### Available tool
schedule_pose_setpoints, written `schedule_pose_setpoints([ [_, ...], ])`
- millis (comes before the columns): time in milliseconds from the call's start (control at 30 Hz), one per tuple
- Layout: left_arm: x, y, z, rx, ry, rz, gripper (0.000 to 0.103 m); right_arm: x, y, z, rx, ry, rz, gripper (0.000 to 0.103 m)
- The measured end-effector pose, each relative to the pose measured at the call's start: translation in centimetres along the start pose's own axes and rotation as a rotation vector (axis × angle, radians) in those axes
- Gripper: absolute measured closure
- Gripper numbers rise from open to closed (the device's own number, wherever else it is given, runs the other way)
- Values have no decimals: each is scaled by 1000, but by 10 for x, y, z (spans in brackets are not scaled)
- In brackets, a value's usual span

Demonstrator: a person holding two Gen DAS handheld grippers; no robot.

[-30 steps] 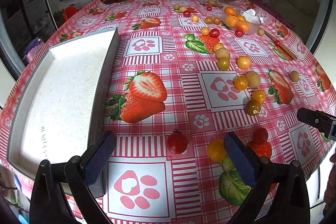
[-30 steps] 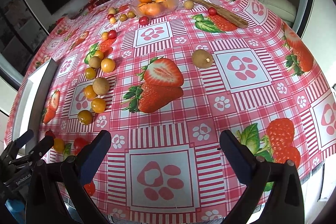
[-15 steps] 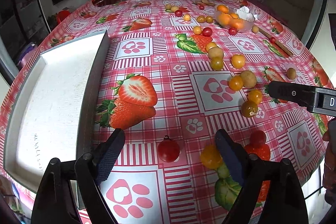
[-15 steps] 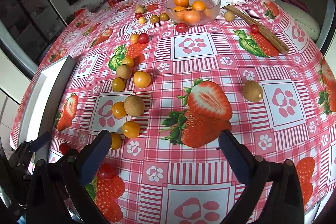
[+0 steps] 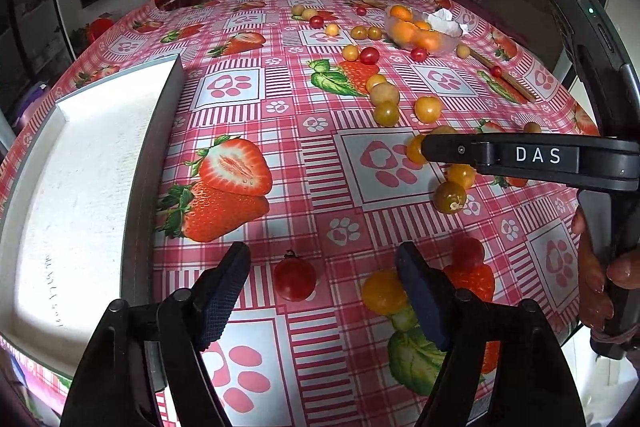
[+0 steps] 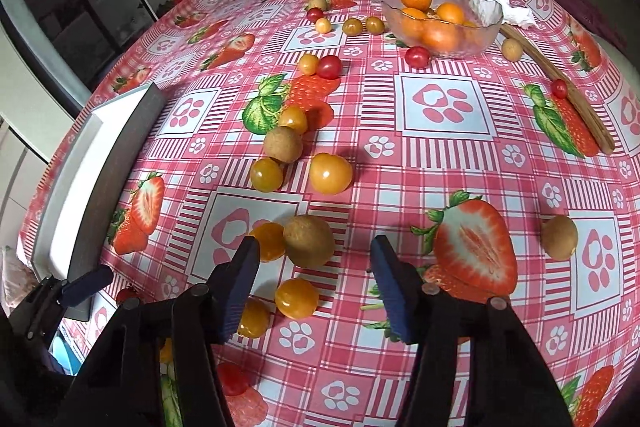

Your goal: Organize fruits

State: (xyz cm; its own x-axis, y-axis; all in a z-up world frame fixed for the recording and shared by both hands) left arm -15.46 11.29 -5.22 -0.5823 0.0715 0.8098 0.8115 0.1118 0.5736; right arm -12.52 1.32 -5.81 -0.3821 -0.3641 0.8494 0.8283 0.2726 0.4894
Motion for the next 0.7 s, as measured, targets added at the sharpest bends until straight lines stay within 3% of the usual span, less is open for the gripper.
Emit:
schedule_pose_setpoints([
  [33, -2, -1, -3, -2, -12, 6, 35, -1, 0, 3, -3, 28, 3, 62],
  [167, -5, -4, -12, -11, -46, 8, 50, 2, -2, 3, -14, 27, -7, 69],
  [233, -2, -5, -18, -28, -78, 5, 63, 3, -5, -1, -44, 46, 1, 85],
  [467, 8, -4, -9, 0, -41, -34, 62, 7, -9, -11, -84, 72, -1, 85],
  [567, 9, -5, -5, -7, -24, -39, 50, 6, -8, -10, -81, 84, 3, 64],
  [633, 9, -6, -2, -5, -10, -46, 44, 8, -5, -9, -70, 68, -13, 41],
  [700, 9, -6, -1, -1, -19, -44, 44, 7, -3, -7, -57, 56, -22, 41],
])
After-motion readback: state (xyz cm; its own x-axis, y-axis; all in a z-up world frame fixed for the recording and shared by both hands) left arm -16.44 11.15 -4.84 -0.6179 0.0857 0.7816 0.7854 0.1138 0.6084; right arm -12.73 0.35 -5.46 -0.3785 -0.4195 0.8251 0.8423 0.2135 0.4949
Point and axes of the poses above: each gripper's, at about its wrist camera, not at the fingertips, and x roughly against the way its jaws point, z to its left, y to its top, the point moved 8 cm from there along -x, roughly the way its jaws point, and after that the axes turned 5 degrees about x, right-handed, at the moved point
